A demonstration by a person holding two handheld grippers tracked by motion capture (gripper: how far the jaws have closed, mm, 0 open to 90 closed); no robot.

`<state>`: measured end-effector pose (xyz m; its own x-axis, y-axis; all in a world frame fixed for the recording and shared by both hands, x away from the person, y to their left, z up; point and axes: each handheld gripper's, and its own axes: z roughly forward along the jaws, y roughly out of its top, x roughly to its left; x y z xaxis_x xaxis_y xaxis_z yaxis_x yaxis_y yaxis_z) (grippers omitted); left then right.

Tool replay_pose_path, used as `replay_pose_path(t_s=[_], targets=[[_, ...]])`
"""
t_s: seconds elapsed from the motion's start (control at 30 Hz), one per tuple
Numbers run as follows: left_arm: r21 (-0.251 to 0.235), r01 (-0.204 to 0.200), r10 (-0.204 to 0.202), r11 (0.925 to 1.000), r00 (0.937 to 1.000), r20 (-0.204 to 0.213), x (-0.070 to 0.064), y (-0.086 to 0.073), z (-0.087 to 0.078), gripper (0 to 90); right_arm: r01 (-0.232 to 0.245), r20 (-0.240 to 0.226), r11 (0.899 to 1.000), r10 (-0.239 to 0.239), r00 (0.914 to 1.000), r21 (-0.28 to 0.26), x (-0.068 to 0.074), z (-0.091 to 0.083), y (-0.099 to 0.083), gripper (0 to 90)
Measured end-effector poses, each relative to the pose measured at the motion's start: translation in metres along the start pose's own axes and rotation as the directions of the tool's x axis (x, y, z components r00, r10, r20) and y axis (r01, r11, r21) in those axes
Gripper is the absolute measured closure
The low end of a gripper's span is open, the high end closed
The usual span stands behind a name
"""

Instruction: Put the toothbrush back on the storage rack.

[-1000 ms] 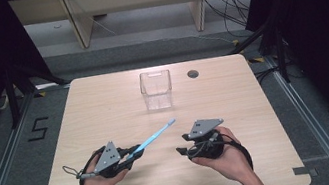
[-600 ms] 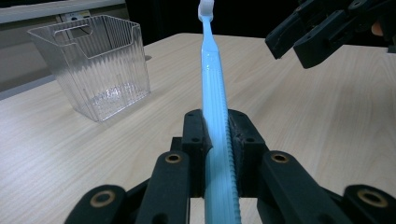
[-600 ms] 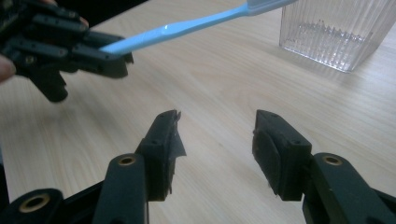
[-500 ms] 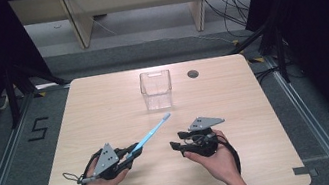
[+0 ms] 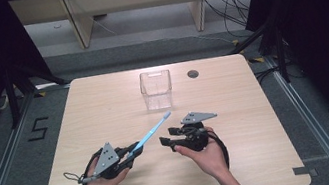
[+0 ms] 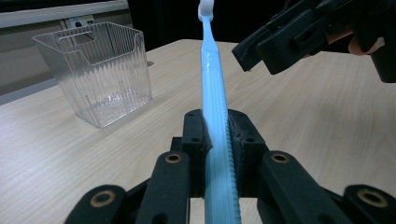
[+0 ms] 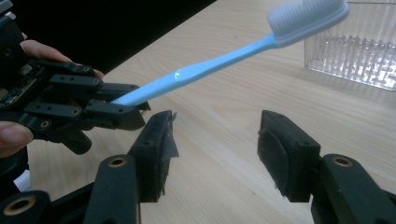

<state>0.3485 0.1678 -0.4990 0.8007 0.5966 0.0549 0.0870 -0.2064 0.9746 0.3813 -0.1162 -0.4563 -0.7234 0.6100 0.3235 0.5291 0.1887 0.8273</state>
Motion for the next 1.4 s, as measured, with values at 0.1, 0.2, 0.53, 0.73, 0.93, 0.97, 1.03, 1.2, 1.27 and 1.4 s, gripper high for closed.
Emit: replay_pose_path(t_s=[0.1,0.2,0.53,0.73,0.93,0.97,1.03,1.2,1.27,1.4], targets=[[0.003,-0.001,0.001,1.0,1.0,0.0,0.0,0.0,0.0,77.7,0.024,0.002,1.0,-0.024,0.9997,-0.005,0.0,0.006,0.003,45.5],[0.002,0.0,0.0,1.0,1.0,-0.001,0.0,0.0,0.001,77.7,-0.002,-0.022,1.0,0.002,0.9997,-0.006,0.002,0.008,0.006,45.2],[-0.019,0.001,-0.001,0.9998,1.0,0.007,-0.001,-0.001,0.003,77.7,-0.023,-0.018,1.0,0.022,0.9996,-0.011,0.002,0.016,0.01,43.8],[-0.002,-0.001,0.001,1.0,1.0,0.001,-0.002,-0.001,0.003,77.7,-0.02,-0.02,0.999,0.02,0.9996,-0.033,0.002,0.017,0.014,43.5],[-0.015,0.004,-0.004,0.9999,0.9999,0.009,-0.003,-0.003,0.005,77.6,-0.053,-0.036,0.997,0.051,0.9981,-0.058,0.001,0.02,0.016,43.3],[-0.015,0.004,-0.004,0.9999,1.0,0.008,-0.003,-0.002,0.005,77.6,-0.058,-0.028,0.996,0.056,0.998,-0.064,0.001,0.021,0.016,43.3],[-0.016,0.004,-0.004,0.9999,0.9999,0.01,-0.003,-0.002,0.005,77.7,-0.072,-0.03,0.995,0.07,0.9971,-0.064,0.001,0.02,0.017,43.4],[0.008,-0.001,0.001,1.0,1.0,0.001,-0.004,-0.003,0.005,77.6,-0.108,-0.041,0.99,0.104,0.9937,-0.094,-0.001,0.021,0.018,46.8],[0.012,-0.001,0.001,0.9999,1.0,0.001,-0.005,-0.004,0.006,77.6,-0.117,-0.033,0.988,0.114,0.9929,-0.102,-0.003,0.021,0.018,50.7],[0.024,-0.004,0.003,0.9997,0.9999,0.017,-0.008,-0.007,0.01,77.4,-0.153,-0.056,0.981,0.148,0.9875,-0.121,-0.005,0.021,0.017,64.8]])
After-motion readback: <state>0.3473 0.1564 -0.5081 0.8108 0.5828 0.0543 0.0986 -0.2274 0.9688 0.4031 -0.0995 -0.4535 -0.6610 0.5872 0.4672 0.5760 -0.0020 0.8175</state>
